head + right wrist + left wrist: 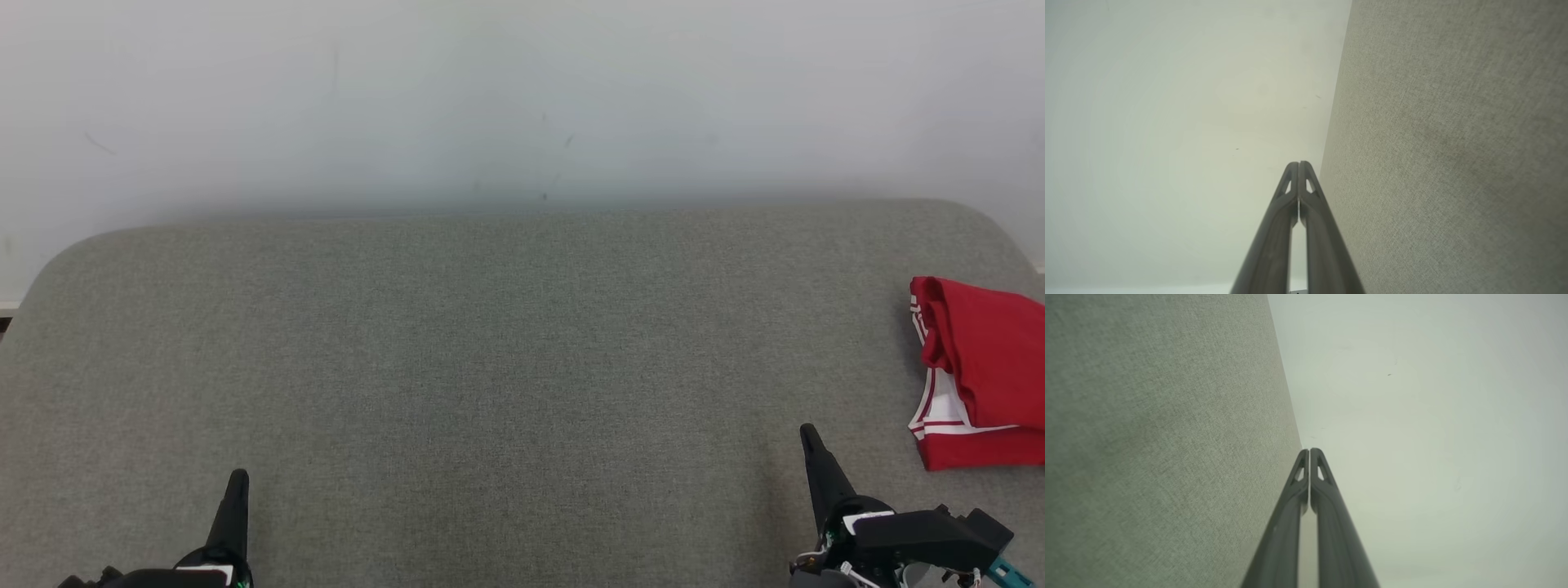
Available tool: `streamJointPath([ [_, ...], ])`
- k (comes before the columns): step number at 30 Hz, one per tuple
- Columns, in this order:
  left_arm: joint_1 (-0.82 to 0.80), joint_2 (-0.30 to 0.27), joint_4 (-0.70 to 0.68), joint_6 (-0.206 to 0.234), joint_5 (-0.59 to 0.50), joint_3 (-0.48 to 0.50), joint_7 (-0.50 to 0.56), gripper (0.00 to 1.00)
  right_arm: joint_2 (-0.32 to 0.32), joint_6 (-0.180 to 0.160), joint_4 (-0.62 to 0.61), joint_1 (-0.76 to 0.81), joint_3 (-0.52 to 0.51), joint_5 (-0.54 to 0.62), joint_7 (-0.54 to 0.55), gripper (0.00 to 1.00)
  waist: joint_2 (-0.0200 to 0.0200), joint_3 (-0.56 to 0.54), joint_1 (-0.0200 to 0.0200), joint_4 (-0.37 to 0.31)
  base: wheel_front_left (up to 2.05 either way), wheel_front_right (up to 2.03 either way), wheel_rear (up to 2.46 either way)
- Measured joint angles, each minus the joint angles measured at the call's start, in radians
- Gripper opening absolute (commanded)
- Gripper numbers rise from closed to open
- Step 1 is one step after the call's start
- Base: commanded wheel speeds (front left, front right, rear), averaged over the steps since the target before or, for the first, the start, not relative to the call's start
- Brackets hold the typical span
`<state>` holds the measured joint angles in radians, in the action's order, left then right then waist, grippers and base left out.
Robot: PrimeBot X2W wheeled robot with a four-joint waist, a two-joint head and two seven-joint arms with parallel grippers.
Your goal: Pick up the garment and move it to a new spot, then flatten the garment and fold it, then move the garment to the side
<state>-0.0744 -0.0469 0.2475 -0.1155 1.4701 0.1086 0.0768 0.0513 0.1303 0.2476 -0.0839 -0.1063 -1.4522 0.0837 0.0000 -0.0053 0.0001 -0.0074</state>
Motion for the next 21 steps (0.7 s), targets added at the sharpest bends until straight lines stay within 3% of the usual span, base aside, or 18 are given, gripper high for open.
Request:
streamJointPath([
  [21, -0.029, -0.001, 0.0, -0.014, 0.136, 0.004, 0.036, 0.0, 0.0, 0.0, -0.001, -0.021, -0.007, -0.153, 0.03, 0.0, 0.0, 0.008, 0.0, 0.007, 0.0, 0.0, 0.0],
])
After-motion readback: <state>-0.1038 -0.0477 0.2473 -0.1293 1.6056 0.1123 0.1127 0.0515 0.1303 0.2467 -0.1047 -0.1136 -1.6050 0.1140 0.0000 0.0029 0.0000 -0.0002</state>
